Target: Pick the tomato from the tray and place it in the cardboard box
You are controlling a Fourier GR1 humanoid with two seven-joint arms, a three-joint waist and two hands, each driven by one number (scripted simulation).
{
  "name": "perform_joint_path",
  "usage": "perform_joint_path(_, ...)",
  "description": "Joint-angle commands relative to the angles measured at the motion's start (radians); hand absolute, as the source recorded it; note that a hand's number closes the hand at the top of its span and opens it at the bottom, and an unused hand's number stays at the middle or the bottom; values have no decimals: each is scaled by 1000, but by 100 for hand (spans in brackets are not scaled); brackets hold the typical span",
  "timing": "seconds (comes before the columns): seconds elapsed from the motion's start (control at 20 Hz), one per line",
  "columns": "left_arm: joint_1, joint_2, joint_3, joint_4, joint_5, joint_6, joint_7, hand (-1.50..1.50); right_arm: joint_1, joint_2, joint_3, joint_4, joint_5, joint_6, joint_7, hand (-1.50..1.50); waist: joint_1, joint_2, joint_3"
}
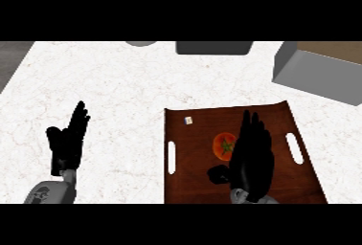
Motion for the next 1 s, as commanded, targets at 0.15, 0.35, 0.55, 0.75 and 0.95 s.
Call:
perform_joint_path(0.15,-5,0,16,15,-3,-10,-6,0,-27,13,18,38,-10,-13,227,-150,-4,-1,0)
perform_joint_path(0.35,30,16,22,7,1,-38,-19,0,-60,13,-19,128,-46,-68,192,-150,4,0,1)
perform_joint_path(0.55,-1,19,29,-54,-5,-14,40,0,-85,13,-62,142,-65,-46,160,-150,2,-1,1)
perform_joint_path(0.75,8,15,40,-15,2,-35,19,0,-53,13,-40,180,-55,-107,155,-150,-2,0,0)
perform_joint_path(0.95,-16,-9,43,11,-22,-8,2,0,-31,13,-118,168,-56,-85,54,-150,-9,-1,1)
